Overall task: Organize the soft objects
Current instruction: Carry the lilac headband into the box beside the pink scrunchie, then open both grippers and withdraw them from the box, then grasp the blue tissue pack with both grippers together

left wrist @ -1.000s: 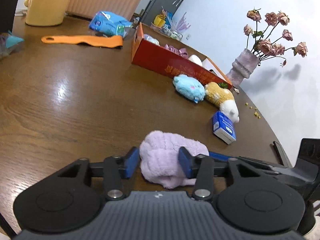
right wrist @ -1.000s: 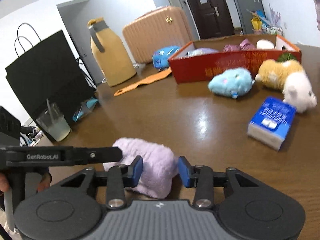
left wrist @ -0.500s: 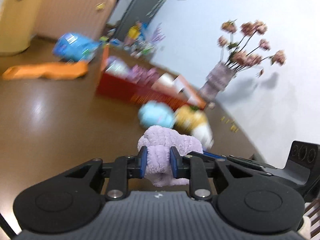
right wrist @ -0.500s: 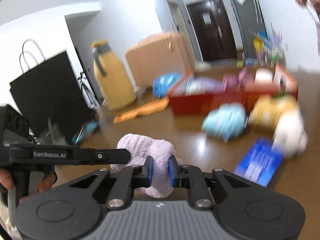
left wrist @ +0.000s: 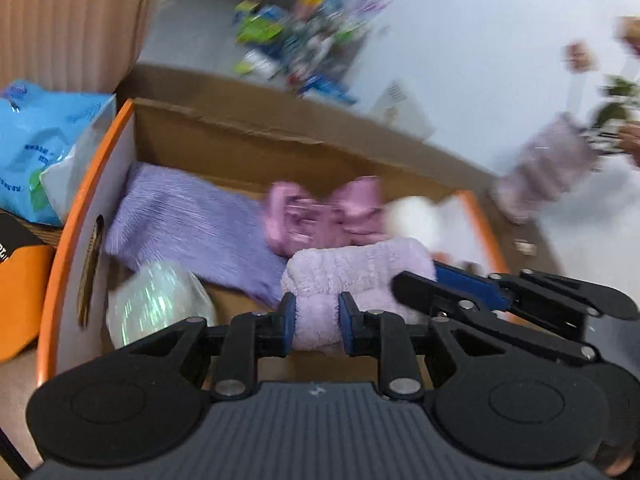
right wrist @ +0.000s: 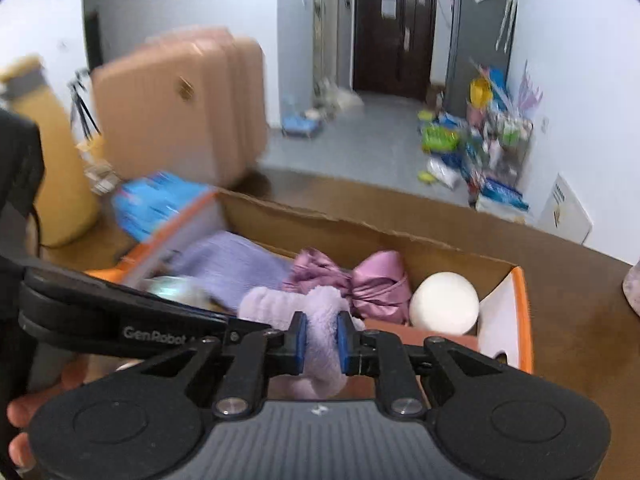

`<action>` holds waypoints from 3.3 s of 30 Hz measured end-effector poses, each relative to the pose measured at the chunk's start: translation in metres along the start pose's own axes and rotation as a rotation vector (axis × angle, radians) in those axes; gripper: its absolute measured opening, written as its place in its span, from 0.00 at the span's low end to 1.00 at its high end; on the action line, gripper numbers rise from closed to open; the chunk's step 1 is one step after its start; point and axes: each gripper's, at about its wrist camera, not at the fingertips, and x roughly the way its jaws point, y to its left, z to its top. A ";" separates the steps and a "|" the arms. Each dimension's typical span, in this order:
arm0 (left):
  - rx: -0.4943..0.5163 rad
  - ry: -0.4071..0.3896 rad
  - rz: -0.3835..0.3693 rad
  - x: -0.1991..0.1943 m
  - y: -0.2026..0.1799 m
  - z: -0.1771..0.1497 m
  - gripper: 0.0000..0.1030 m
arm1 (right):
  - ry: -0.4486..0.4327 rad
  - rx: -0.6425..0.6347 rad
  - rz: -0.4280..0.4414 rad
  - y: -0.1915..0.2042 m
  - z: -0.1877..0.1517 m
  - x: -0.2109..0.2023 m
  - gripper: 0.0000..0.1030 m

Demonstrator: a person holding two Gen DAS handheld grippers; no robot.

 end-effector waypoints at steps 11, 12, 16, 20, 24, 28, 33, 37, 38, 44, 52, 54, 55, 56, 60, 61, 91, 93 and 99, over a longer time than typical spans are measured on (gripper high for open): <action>0.094 0.004 0.056 0.017 0.003 0.004 0.31 | 0.122 0.107 0.018 -0.016 -0.002 0.063 0.19; 0.094 -0.001 0.068 0.015 0.003 0.004 0.35 | 0.121 0.115 0.014 -0.017 -0.002 0.062 0.21; 0.106 -0.032 0.117 -0.013 -0.006 0.000 0.44 | 0.073 0.146 0.017 -0.018 -0.002 0.031 0.31; 0.191 -0.098 0.103 -0.072 -0.023 -0.014 0.46 | -0.008 0.080 -0.032 -0.010 0.000 -0.029 0.35; 0.276 -0.188 0.124 -0.141 -0.036 -0.043 0.51 | -0.087 0.044 -0.043 -0.006 -0.006 -0.100 0.44; 0.350 -0.254 0.160 -0.192 -0.046 -0.075 0.58 | -0.154 0.027 -0.059 -0.001 -0.026 -0.165 0.50; 0.400 -0.338 0.212 -0.229 -0.050 -0.131 0.67 | -0.236 0.062 -0.040 0.007 -0.067 -0.216 0.55; 0.407 -0.407 0.269 -0.237 -0.043 -0.203 0.69 | -0.312 0.106 0.001 0.021 -0.133 -0.246 0.57; 0.393 -0.409 0.254 -0.239 -0.039 -0.219 0.71 | -0.321 0.112 -0.003 0.026 -0.151 -0.252 0.59; 0.351 -0.443 0.252 -0.255 -0.029 -0.315 0.77 | -0.337 0.072 -0.078 0.066 -0.247 -0.272 0.71; 0.298 -0.400 0.242 -0.267 -0.017 -0.362 0.80 | -0.277 0.194 0.012 0.086 -0.333 -0.282 0.72; 0.312 -0.409 0.241 -0.266 -0.022 -0.357 0.80 | -0.276 0.184 -0.006 0.087 -0.333 -0.280 0.72; 0.317 -0.409 0.232 -0.264 -0.025 -0.356 0.80 | -0.281 0.191 -0.011 0.087 -0.334 -0.279 0.72; 0.322 -0.408 0.223 -0.262 -0.028 -0.354 0.80 | -0.285 0.206 -0.008 0.086 -0.334 -0.277 0.72; 0.338 -0.372 0.198 -0.245 -0.036 -0.351 0.80 | -0.259 0.221 0.018 0.084 -0.331 -0.259 0.70; 0.340 -0.362 0.200 -0.239 -0.037 -0.350 0.80 | -0.254 0.223 0.027 0.083 -0.330 -0.253 0.70; 0.091 -0.115 -0.164 -0.098 -0.022 -0.244 0.28 | -0.174 0.458 0.165 0.030 -0.260 -0.130 0.32; 0.029 -0.098 -0.219 -0.094 -0.011 -0.243 0.25 | -0.174 0.449 0.159 0.031 -0.260 -0.131 0.32; 0.050 -0.105 -0.188 -0.113 -0.012 -0.258 0.22 | -0.172 0.429 0.165 0.042 -0.264 -0.143 0.30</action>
